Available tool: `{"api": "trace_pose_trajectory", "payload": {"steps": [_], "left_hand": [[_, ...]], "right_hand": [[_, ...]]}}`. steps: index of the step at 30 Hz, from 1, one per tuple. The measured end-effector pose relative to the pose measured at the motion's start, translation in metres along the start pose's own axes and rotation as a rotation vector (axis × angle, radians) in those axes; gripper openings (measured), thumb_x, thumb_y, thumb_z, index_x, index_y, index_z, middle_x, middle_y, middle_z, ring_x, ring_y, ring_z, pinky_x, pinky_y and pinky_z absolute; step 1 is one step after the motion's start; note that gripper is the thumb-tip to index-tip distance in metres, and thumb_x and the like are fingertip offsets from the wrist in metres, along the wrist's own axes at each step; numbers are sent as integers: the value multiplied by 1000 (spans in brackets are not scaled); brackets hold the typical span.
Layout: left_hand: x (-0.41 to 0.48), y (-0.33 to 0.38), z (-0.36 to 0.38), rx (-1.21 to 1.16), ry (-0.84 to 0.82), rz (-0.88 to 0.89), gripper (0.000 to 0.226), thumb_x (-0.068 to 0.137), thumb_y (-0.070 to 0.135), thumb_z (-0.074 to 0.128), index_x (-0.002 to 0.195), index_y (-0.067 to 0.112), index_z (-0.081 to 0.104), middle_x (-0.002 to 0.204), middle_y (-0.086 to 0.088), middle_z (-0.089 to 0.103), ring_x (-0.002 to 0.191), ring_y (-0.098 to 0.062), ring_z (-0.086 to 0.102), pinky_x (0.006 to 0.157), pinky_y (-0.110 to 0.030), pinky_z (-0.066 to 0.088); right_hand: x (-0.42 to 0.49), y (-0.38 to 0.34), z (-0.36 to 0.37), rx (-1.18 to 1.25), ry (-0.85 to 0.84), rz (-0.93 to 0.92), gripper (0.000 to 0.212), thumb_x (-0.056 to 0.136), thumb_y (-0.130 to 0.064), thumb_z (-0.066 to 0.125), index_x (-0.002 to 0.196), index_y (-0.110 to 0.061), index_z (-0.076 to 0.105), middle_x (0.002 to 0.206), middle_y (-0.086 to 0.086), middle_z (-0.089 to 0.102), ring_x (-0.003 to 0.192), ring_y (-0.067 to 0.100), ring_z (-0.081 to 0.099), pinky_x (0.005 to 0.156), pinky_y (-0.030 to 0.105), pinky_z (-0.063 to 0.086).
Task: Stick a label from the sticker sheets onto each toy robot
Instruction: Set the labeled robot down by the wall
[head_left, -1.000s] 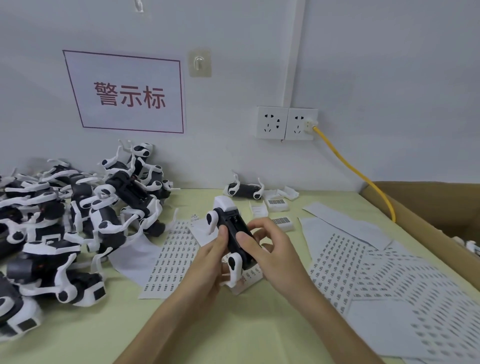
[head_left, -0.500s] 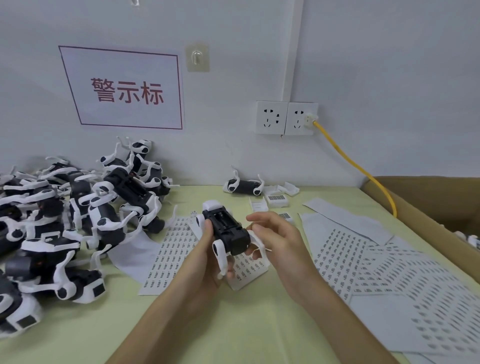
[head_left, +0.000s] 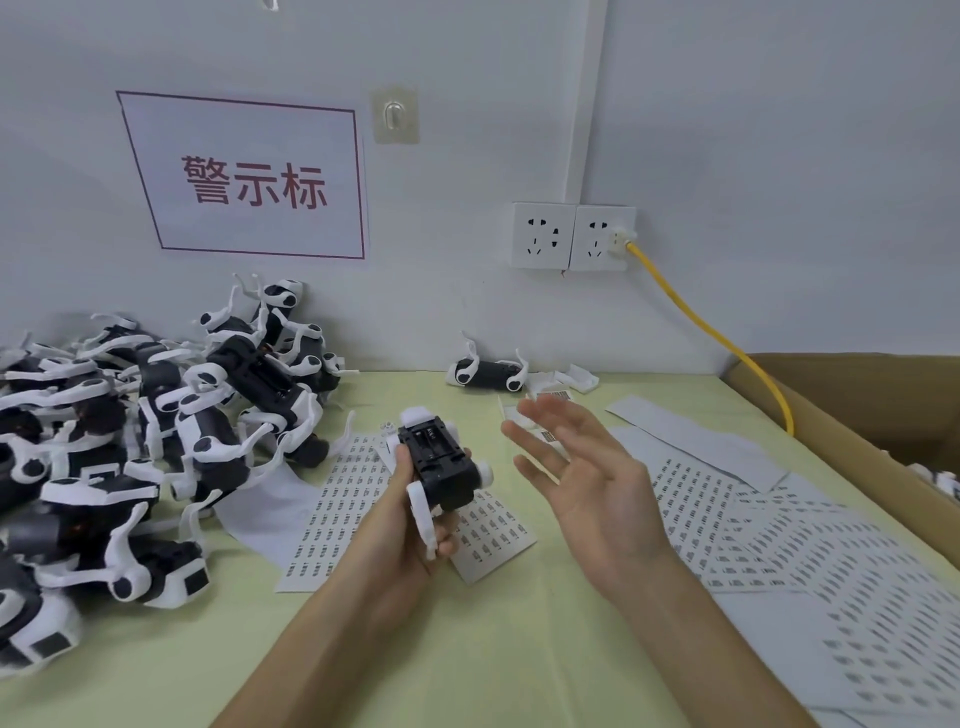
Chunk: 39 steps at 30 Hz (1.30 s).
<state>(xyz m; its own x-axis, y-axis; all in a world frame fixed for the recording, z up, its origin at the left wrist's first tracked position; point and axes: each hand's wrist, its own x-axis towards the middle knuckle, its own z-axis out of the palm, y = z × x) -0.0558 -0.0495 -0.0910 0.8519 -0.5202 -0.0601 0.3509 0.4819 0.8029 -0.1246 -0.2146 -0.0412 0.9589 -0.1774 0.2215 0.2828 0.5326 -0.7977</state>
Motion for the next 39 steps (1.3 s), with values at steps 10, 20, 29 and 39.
{"api": "trace_pose_trajectory", "payload": {"steps": [10, 20, 29, 39], "left_hand": [[-13, -9, 14, 360, 113, 150, 51, 90, 59, 55, 98, 17, 81, 71, -10, 72, 59, -23, 66, 52, -28, 47], [-11, -16, 10, 938, 287, 441, 60, 95, 65, 42, 56, 26, 64, 50, 2, 61, 47, -7, 51, 50, -21, 38], [-3, -25, 5, 1123, 296, 406, 52, 107, 36, 49, 61, 16, 62, 57, 6, 66, 49, -4, 54, 60, -34, 47], [-3, -24, 9, 1402, 183, 369, 49, 106, 47, 43, 69, 16, 50, 65, 1, 58, 63, -15, 53, 61, -26, 41]], "right_hand": [[-12, 34, 12, -876, -54, -77, 46, 73, -48, 77, 116, -47, 60, 112, -29, 64, 103, -1, 65, 80, 13, 50], [2, 19, 3, -1067, 21, 52, 33, 68, -52, 72, 98, -42, 64, 88, -25, 68, 76, 0, 68, 62, 11, 50], [96, 19, -21, -1157, 76, -106, 43, 80, -18, 82, 119, -27, 68, 99, -15, 66, 89, 4, 64, 73, 5, 44], [235, 16, -43, -1749, -116, -572, 57, 87, -6, 69, 142, -13, 57, 134, 7, 60, 135, 32, 42, 107, 44, 41]]}}
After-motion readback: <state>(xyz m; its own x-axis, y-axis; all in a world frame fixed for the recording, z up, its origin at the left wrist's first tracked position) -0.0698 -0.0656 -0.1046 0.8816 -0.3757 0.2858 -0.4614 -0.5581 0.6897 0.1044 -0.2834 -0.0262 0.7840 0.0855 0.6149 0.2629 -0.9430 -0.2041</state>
